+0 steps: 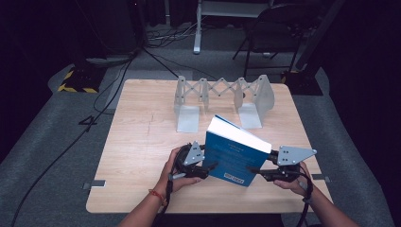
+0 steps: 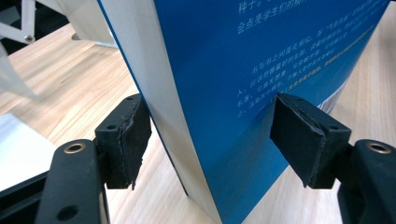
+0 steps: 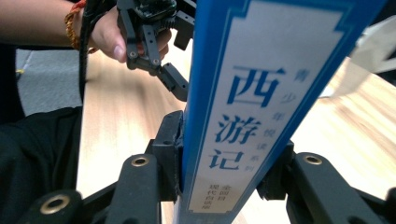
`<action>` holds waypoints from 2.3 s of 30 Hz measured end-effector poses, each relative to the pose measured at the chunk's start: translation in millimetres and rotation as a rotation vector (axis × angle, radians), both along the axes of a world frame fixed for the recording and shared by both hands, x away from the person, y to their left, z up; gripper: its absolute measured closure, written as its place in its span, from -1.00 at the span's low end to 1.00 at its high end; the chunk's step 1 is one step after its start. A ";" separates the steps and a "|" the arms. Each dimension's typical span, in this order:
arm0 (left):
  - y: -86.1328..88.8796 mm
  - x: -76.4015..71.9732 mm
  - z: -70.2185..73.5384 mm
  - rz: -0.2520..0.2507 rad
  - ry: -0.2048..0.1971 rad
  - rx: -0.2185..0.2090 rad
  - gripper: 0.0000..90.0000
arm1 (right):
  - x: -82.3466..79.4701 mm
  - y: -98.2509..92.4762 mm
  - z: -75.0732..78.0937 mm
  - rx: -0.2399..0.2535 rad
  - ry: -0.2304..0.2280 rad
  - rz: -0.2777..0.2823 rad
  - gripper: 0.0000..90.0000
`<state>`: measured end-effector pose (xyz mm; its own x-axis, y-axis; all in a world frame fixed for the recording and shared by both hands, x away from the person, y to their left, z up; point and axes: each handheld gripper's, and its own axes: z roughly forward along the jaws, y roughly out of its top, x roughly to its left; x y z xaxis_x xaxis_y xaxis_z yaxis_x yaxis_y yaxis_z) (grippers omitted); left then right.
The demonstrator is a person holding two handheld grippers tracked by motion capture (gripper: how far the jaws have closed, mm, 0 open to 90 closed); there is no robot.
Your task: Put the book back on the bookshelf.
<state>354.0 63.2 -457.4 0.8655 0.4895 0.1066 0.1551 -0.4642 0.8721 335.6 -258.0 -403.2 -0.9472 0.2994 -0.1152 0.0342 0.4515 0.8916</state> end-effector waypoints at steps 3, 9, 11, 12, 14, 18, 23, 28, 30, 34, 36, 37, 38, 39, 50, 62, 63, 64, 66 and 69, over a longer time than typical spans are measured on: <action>-8.1 5.8 -0.7 -0.006 -0.008 0.000 -0.35 | -0.8 -6.2 3.9 0.004 -0.008 -0.026 0.32; -22.4 16.8 -1.9 0.007 -0.018 0.002 -0.35 | -0.3 -12.7 9.4 0.005 -0.006 -0.081 0.32; -23.4 18.4 -2.9 0.018 -0.017 -0.004 -0.35 | 0.0 -12.4 11.6 0.002 -0.005 -0.099 0.32; -23.1 18.7 -3.4 0.022 -0.015 -0.008 -0.35 | 0.7 -11.5 13.5 0.002 0.002 -0.107 0.32; -22.7 18.7 -3.6 0.027 -0.015 -0.007 -0.32 | 1.4 -10.5 15.2 -0.001 0.009 -0.111 0.32; -20.8 17.8 -3.2 0.037 -0.020 -0.021 -0.27 | 4.7 -4.5 24.0 -0.017 0.030 -0.127 0.30; -18.4 16.8 -4.7 0.033 -0.015 -0.037 -0.19 | 11.1 -2.7 35.2 -0.024 0.049 -0.125 0.29; -18.6 15.7 -6.8 0.030 -0.008 -0.035 -0.20 | 15.7 -1.1 46.6 -0.032 0.071 -0.132 0.29; -18.4 14.4 -7.3 0.030 -0.009 -0.031 -0.19 | 17.0 -1.2 48.8 -0.033 0.084 -0.131 0.30; -14.9 11.8 -8.1 0.025 0.003 -0.023 -0.19 | 18.6 0.1 55.3 -0.044 0.099 -0.135 0.30; -9.5 8.3 -10.0 0.024 0.011 -0.008 -0.19 | 19.3 1.4 57.2 -0.053 0.110 -0.141 0.31; -6.9 7.2 -10.8 0.024 0.017 -0.006 -0.19 | 20.1 2.1 58.1 -0.054 0.114 -0.148 0.31; -3.2 6.0 -11.6 0.025 0.025 0.000 -0.20 | 20.7 2.2 58.4 -0.055 0.118 -0.146 0.31; 1.9 4.1 -12.6 0.033 0.031 0.012 -0.20 | 21.8 2.5 58.8 -0.054 0.119 -0.144 0.31; 48.4 -12.9 -20.9 0.068 0.092 0.103 -0.22 | 41.2 6.6 66.7 -0.091 0.161 -0.092 0.24; 89.0 -31.1 -27.9 0.140 0.150 0.121 -0.29 | 42.5 13.9 72.8 -0.139 0.145 -0.100 0.31; 89.0 -31.1 -27.9 0.140 0.150 0.121 -0.29 | 42.1 13.5 72.5 -0.137 0.147 -0.105 0.32; 91.9 -31.0 -28.1 0.151 0.155 0.111 -0.29 | 42.1 13.5 72.5 -0.137 0.147 -0.105 0.32; 93.6 -30.3 -30.6 0.160 0.176 0.118 -0.29 | 40.2 12.3 70.6 -0.120 0.133 -0.102 0.33; 94.3 -28.9 -35.8 0.165 0.198 0.146 -0.32 | 35.2 10.4 67.4 -0.088 0.119 -0.103 0.34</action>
